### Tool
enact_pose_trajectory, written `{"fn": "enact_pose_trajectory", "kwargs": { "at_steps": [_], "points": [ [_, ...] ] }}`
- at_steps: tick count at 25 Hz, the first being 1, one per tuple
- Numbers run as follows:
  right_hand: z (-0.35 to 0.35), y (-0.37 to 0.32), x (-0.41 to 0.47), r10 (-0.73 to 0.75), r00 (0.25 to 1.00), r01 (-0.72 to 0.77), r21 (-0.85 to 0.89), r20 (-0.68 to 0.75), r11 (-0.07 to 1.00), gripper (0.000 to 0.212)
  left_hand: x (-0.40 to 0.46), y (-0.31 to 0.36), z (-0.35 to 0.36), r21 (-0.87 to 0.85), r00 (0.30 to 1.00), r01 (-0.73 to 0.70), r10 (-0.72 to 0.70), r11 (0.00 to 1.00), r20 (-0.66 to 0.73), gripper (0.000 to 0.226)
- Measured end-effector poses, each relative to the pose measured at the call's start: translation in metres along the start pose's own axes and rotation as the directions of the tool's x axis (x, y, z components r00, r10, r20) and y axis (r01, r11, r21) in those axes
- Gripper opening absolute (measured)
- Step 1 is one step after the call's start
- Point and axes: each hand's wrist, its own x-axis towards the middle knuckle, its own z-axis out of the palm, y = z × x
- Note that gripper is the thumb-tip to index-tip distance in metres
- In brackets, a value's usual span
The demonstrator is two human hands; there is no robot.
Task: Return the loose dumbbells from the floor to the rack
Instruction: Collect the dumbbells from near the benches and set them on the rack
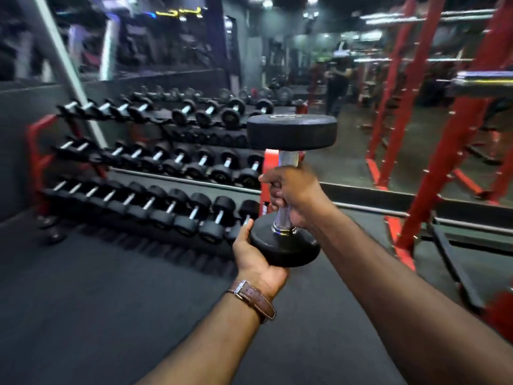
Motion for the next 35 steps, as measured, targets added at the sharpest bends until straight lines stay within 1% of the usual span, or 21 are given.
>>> {"fn": "enact_pose_trajectory", "kwargs": {
  "at_steps": [2, 5, 8, 10, 13, 16, 19, 22, 25, 26, 28, 31, 33, 35],
  "points": [
    [0.030, 0.009, 0.071, 0.008, 0.998, -0.008, 0.004, 0.064, 1.000, 0.057, 0.051, 0.045, 0.002, -0.030, 0.997, -0.076, 0.075, 0.997, -0.015, 0.054],
    [0.077, 0.017, 0.176, 0.025, 0.987, -0.024, -0.007, 0.162, 1.000, 0.053, 0.125, 0.116, 0.005, -0.059, 0.983, -0.181, 0.178, 0.982, -0.052, 0.047],
    [0.125, 0.018, 0.261, 0.072, 0.958, -0.074, -0.004, 0.278, 0.997, 0.055, 0.185, 0.181, 0.011, -0.073, 0.952, -0.280, 0.267, 0.957, -0.151, 0.042],
    [0.157, 0.020, 0.313, 0.094, 0.939, -0.093, -0.018, 0.332, 0.995, 0.054, 0.221, 0.221, 0.012, -0.084, 0.929, -0.335, 0.314, 0.938, -0.196, 0.039],
    [0.210, 0.028, 0.394, 0.127, 0.908, -0.125, -0.031, 0.400, 0.992, 0.046, 0.282, 0.291, 0.010, -0.091, 0.898, -0.396, 0.364, 0.914, -0.245, 0.040],
    [0.271, 0.043, 0.477, 0.128, 0.886, -0.124, -0.039, 0.445, 0.992, 0.048, 0.339, 0.365, -0.001, -0.099, 0.876, -0.439, 0.401, 0.893, -0.268, 0.041],
    [0.337, 0.061, 0.561, 0.123, 0.880, -0.131, -0.014, 0.460, 0.991, 0.053, 0.402, 0.451, -0.018, -0.108, 0.863, -0.450, 0.402, 0.886, -0.305, 0.039],
    [0.401, 0.074, 0.644, 0.149, 0.875, -0.145, -0.044, 0.461, 0.988, 0.054, 0.465, 0.536, -0.029, -0.097, 0.858, -0.440, 0.386, 0.893, -0.338, 0.040],
    [0.456, 0.084, 0.723, 0.147, 0.888, -0.143, -0.042, 0.436, 0.989, 0.052, 0.524, 0.610, -0.041, -0.083, 0.860, -0.419, 0.366, 0.904, -0.354, 0.048],
    [0.475, 0.087, 0.750, 0.147, 0.890, -0.143, -0.043, 0.431, 0.989, 0.052, 0.544, 0.636, -0.045, -0.084, 0.865, -0.416, 0.366, 0.906, -0.343, 0.050],
    [0.513, 0.096, 0.806, 0.153, 0.892, -0.154, -0.032, 0.425, 0.988, 0.054, 0.590, 0.692, -0.054, -0.088, 0.868, -0.419, 0.370, 0.904, -0.330, 0.046],
    [0.566, 0.111, 0.891, 0.145, 0.905, -0.141, -0.040, 0.399, 0.989, 0.048, 0.665, 0.770, -0.069, -0.137, 0.883, -0.419, 0.368, 0.898, -0.291, 0.040],
    [0.598, 0.117, 0.947, 0.159, 0.907, -0.139, -0.081, 0.389, 0.987, 0.051, 0.709, 0.816, -0.070, -0.120, 0.880, -0.392, 0.333, 0.912, -0.339, 0.045],
    [0.629, 0.119, 1.000, 0.163, 0.915, -0.137, -0.095, 0.369, 0.986, 0.057, 0.748, 0.862, -0.068, -0.117, 0.884, -0.366, 0.305, 0.923, -0.354, 0.057]
  ]
}}
